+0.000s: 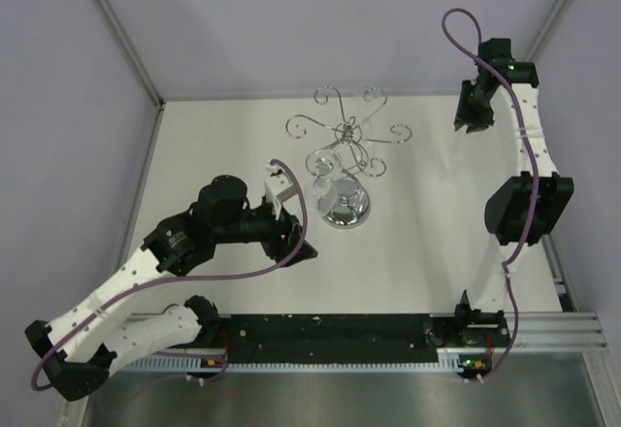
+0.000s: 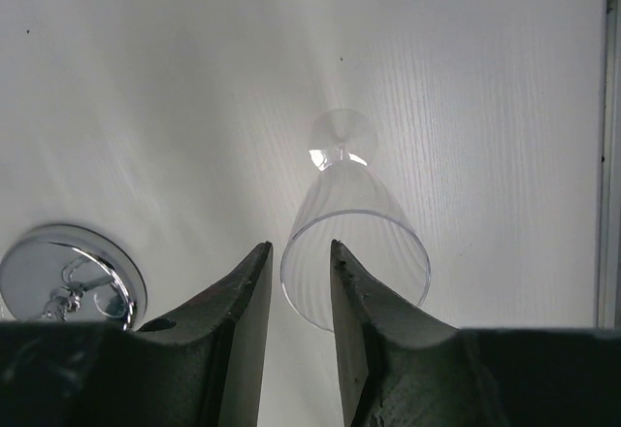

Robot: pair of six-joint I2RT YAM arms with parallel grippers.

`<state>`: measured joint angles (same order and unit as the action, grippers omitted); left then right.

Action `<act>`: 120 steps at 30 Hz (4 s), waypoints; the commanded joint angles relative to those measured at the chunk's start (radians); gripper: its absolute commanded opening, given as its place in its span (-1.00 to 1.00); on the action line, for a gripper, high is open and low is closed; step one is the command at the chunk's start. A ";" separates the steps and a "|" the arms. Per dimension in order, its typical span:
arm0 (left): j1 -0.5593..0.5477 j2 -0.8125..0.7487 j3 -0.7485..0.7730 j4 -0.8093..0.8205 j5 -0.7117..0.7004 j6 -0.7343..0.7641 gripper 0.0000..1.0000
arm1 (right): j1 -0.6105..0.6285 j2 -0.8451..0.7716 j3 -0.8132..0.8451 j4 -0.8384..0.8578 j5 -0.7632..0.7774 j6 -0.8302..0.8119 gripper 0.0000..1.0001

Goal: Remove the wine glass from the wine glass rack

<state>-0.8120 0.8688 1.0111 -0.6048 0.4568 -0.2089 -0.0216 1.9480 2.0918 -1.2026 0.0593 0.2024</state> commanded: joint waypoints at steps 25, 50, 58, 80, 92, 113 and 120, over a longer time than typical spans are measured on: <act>0.010 -0.022 0.118 0.068 -0.052 -0.194 0.51 | 0.189 -0.532 -0.050 0.158 -0.045 0.032 -0.10; 0.030 0.105 0.354 0.109 -0.284 -0.560 0.52 | 0.253 -1.038 -0.619 0.549 -0.702 0.258 0.05; 0.125 0.148 0.357 0.117 -0.225 -0.581 0.53 | 0.255 -1.086 -0.656 0.569 -0.705 0.270 0.04; 0.224 0.233 0.297 0.252 -0.067 -0.658 0.50 | 0.253 -1.117 -0.694 0.584 -0.687 0.272 0.04; 0.226 0.239 0.308 0.264 -0.041 -0.673 0.49 | 0.253 -1.123 -0.708 0.584 -0.676 0.264 0.04; 0.226 0.216 0.304 0.235 -0.033 -0.667 0.48 | 0.256 -1.127 -0.714 0.589 -0.676 0.265 0.04; 0.224 0.211 0.311 0.217 -0.030 -0.664 0.47 | 0.255 -1.129 -0.719 0.587 -0.676 0.265 0.04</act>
<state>-0.5869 1.0973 1.3071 -0.4229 0.4152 -0.8742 0.2268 0.8330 1.3724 -0.6579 -0.6212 0.4725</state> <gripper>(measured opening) 0.740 0.522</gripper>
